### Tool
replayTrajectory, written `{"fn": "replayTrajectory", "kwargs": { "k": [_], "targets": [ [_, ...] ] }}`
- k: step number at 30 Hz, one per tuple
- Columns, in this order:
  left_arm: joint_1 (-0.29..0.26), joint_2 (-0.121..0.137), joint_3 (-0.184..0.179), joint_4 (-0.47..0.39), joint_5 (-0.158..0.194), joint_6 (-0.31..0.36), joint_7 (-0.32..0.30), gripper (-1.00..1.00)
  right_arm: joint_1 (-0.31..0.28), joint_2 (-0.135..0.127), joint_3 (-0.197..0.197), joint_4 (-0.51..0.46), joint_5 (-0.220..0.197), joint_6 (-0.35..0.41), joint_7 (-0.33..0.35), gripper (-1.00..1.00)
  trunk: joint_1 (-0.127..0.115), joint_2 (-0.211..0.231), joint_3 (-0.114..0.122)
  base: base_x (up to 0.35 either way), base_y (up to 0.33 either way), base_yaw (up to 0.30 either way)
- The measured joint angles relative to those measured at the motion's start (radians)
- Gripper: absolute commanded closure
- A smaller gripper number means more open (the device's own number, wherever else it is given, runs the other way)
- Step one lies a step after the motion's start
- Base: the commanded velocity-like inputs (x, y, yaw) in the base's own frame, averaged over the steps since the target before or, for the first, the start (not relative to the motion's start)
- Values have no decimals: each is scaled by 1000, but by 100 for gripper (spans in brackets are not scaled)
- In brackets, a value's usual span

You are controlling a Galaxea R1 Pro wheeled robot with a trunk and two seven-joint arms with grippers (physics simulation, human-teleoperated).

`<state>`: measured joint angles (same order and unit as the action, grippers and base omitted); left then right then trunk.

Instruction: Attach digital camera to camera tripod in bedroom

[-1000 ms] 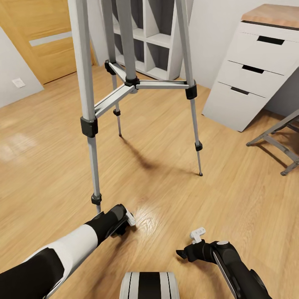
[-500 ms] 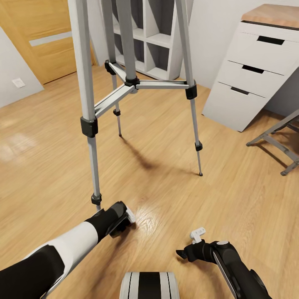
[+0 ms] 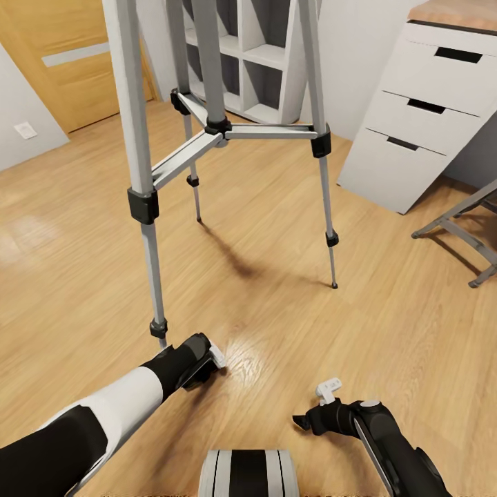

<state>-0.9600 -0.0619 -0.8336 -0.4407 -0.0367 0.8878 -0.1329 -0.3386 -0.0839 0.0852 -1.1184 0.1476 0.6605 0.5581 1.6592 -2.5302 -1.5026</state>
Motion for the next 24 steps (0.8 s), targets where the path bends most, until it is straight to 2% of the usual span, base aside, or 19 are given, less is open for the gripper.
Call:
{"fn": "replayTrajectory", "kwargs": {
  "k": [8, 24],
  "targets": [
    [-1, 0, 0, 0, 0, -2, 1, -100, 0, 0, 0, 0, 0, 0, 0, -100, 4, -2, -31, 0, 0, 0],
    [0, 0, -3, 0, 1, -4, 1, -100, 0, 0, 0, 0, 0, -1, 0, -100, 4, -2, -31, 0, 0, 0]
  ]
}}
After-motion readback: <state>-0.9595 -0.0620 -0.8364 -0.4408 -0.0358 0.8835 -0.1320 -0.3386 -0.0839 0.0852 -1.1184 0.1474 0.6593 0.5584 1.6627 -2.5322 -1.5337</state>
